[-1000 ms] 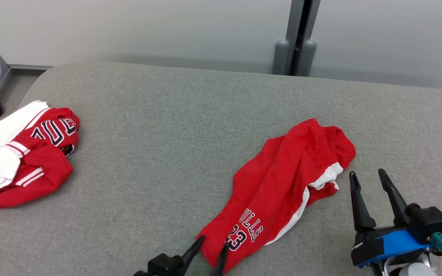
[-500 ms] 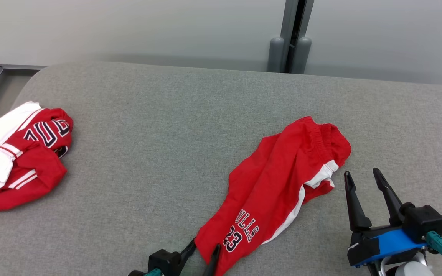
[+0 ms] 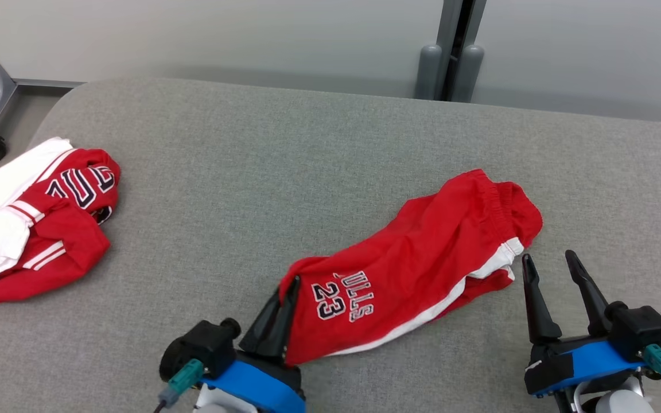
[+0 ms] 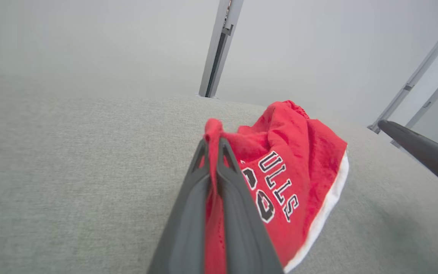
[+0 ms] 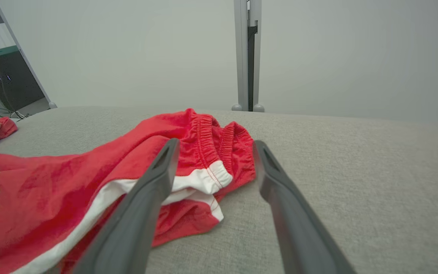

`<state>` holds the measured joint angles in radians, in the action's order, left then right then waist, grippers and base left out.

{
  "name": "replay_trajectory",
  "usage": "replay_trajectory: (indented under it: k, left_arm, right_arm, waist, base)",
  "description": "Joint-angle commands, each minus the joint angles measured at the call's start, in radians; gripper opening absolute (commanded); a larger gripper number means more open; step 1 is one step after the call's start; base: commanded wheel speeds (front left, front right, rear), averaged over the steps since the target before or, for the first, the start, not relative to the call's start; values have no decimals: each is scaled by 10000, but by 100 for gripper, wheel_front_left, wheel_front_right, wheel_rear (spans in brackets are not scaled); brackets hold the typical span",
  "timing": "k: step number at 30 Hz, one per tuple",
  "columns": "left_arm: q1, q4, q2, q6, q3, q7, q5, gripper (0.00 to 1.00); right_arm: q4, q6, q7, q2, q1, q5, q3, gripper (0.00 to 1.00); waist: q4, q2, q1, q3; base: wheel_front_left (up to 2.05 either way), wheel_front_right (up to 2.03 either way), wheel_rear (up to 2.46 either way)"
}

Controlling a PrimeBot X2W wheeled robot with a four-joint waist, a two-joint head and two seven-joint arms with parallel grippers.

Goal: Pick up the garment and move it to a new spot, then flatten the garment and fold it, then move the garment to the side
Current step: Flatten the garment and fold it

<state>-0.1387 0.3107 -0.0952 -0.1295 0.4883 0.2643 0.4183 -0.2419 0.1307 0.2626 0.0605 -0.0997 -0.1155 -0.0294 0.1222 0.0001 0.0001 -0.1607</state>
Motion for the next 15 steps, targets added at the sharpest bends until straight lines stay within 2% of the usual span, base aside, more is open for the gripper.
replay_trajectory:
  k: [1, 5, 15]
  left_arm:
    - [83, -64, -15, -22, -218, 2, 10, 0]
    - [-258, 87, 121, -22, -941, 2, 97, 0]
    - [-1746, 2166, 57, -22, -2167, 2, -164, 0]
  right_arm:
    - [-27, 1, 30, -24, -146, -51, 20, 100]
    - [-102, 1, 30, -47, -325, -85, 214, 100]
    - [-63, 1, 30, -71, -731, -26, 544, 100]
  waist:
    - [39, -1, -1, -51]
    - [-20, -1, -1, -232]
    - [-739, -1, -1, -832]
  base:
    - [0, 0, 0]
    - [0, 0, 0]
    - [0, 0, 0]
